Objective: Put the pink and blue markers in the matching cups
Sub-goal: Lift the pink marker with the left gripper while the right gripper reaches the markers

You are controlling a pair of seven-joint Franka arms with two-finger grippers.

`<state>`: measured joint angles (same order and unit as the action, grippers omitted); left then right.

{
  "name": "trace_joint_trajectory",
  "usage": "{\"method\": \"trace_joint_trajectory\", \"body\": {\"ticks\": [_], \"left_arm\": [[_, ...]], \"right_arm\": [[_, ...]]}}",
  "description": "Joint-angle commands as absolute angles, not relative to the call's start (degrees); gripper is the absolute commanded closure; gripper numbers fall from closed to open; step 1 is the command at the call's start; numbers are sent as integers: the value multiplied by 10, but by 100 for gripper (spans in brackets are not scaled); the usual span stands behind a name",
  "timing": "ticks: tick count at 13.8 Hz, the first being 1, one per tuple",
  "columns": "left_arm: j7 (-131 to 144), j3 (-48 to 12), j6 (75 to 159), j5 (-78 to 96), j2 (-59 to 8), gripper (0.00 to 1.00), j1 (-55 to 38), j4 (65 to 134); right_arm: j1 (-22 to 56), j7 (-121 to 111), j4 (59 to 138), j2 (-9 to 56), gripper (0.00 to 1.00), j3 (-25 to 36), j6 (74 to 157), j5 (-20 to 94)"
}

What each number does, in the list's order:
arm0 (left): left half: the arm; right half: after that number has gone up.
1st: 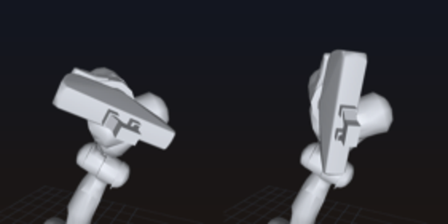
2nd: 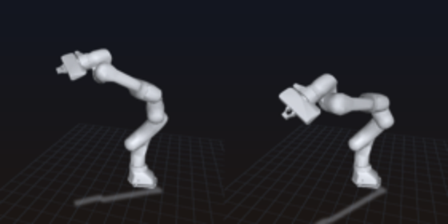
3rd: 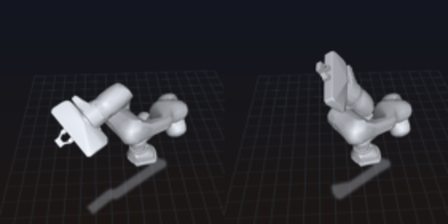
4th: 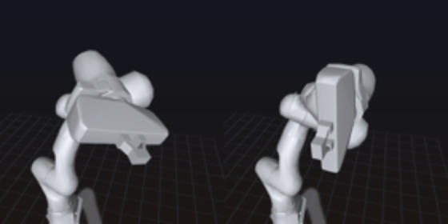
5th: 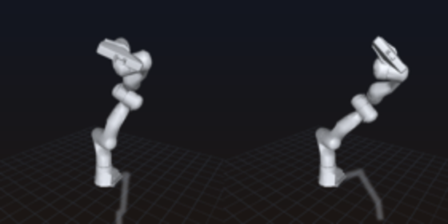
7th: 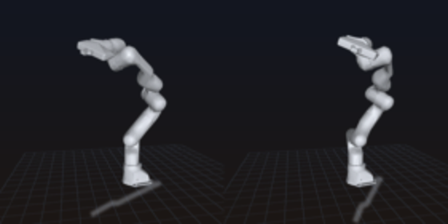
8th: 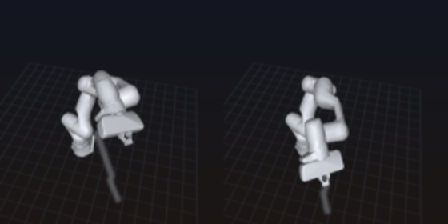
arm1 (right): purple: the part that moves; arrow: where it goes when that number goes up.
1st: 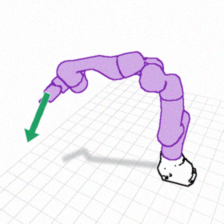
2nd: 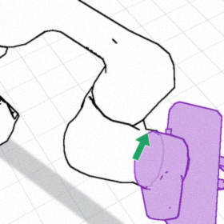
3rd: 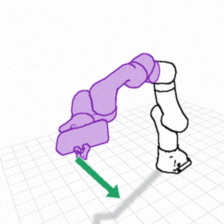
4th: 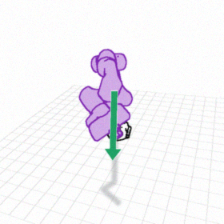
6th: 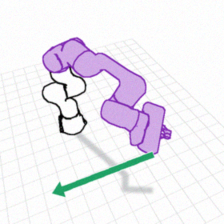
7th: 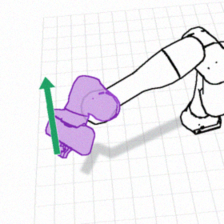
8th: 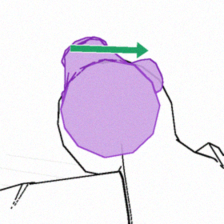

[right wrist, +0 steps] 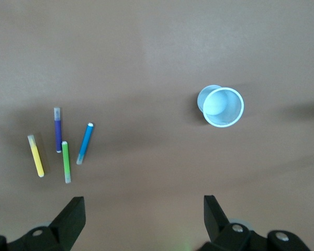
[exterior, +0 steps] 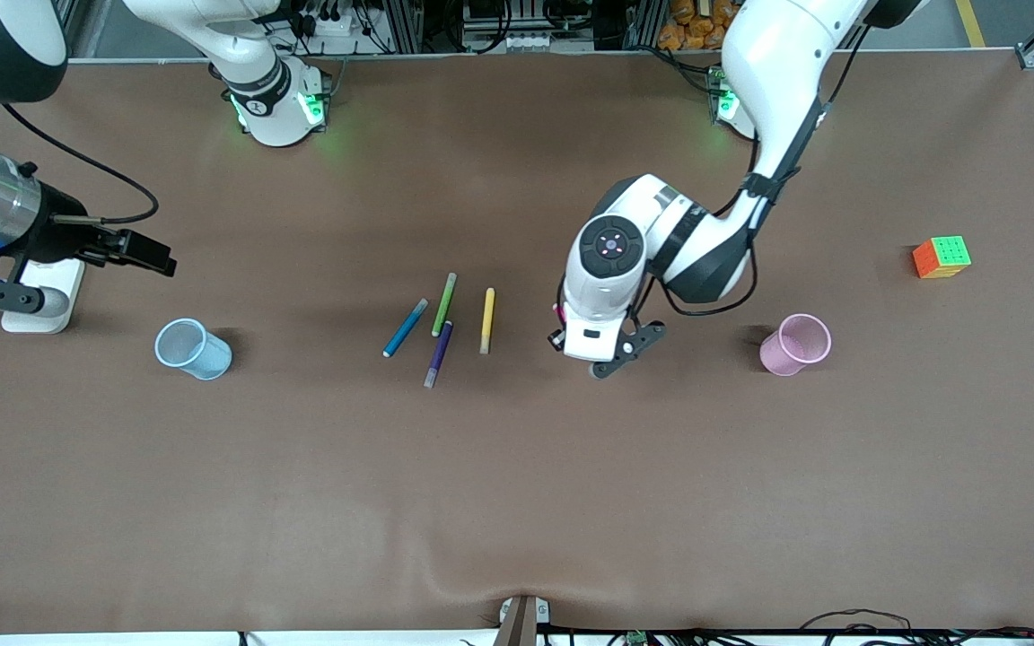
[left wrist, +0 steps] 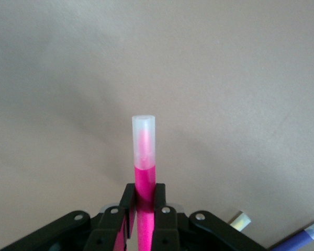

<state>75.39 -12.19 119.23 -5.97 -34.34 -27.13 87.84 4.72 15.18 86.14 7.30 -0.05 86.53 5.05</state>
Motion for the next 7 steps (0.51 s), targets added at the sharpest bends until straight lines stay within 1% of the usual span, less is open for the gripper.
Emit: {"method": "trace_joint_trajectory", "body": {"ticks": [1,4,7], "left_arm": [[736,-124,1171,-72,-317,100,-259,896],[708,-125,1149,-72,-309,100,-243,896],[691,-125,1133,-72,-297,100,-227,901]], "right_arm": [[61,197,853,114,0,2,894,76],[102,256,855,166,0,2,939,82],[126,300,857,205,0,2,947,82]]}}
